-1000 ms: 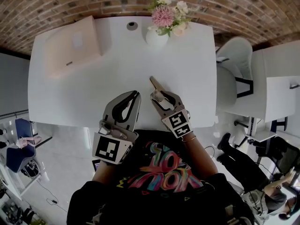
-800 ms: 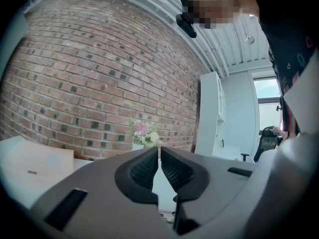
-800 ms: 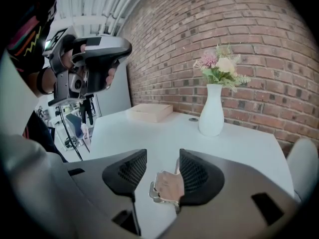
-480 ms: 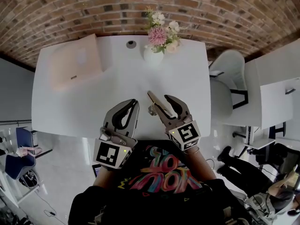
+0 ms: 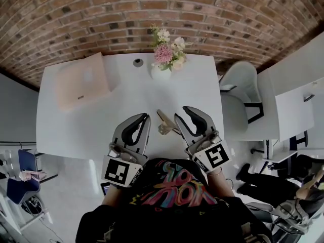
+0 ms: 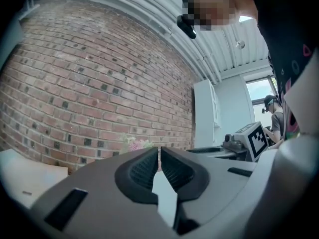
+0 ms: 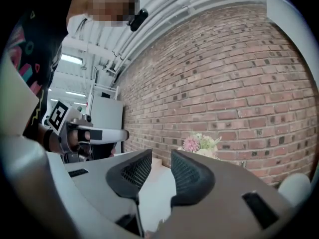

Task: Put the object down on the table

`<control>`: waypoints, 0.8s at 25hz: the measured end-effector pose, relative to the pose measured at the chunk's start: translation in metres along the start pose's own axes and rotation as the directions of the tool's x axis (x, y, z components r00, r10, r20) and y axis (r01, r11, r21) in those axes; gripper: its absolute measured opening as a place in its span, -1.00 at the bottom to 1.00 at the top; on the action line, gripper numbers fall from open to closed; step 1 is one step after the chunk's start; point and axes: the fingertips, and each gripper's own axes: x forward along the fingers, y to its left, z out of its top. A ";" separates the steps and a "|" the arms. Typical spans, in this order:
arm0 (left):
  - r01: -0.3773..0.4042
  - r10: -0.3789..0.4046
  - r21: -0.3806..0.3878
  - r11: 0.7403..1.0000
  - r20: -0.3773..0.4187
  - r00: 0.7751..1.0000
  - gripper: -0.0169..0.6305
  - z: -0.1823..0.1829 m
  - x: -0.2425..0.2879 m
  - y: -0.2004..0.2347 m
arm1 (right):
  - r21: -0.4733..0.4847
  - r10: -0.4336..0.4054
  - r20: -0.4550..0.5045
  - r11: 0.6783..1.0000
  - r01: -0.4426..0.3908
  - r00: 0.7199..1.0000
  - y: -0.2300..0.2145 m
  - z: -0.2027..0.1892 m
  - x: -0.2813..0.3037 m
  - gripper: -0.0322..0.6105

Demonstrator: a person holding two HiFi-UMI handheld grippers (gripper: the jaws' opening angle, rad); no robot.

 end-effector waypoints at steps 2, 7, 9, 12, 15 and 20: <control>0.008 -0.008 0.000 1.000 0.006 1.000 -0.84 0.004 0.000 -0.001 | -0.007 -0.004 -0.003 1.000 0.004 1.000 -0.002 0.005 -0.008 -0.49; 0.025 -0.025 -0.007 1.000 0.017 1.000 -0.84 0.011 0.002 -0.005 | 0.041 -0.044 0.060 0.998 0.041 0.997 -0.007 0.024 -0.020 -0.69; 0.032 -0.032 -0.005 0.999 0.015 0.999 -0.84 0.010 0.003 -0.006 | 0.057 -0.055 0.063 0.997 0.051 0.996 -0.010 0.023 -0.026 -0.74; 0.031 -0.030 -0.023 0.999 0.035 0.999 -0.84 0.014 0.006 -0.007 | 0.080 -0.086 0.066 0.993 0.081 0.994 -0.015 0.021 -0.035 -0.83; 0.029 -0.027 -0.041 0.999 0.049 0.998 -0.84 0.018 0.008 -0.007 | 0.099 -0.106 0.065 0.990 0.099 0.992 -0.017 0.019 -0.042 -0.85; 0.034 -0.032 -0.043 0.998 0.042 0.999 -0.84 0.017 0.008 -0.006 | 0.133 -0.101 0.047 0.987 0.094 0.994 -0.020 0.009 -0.047 -0.85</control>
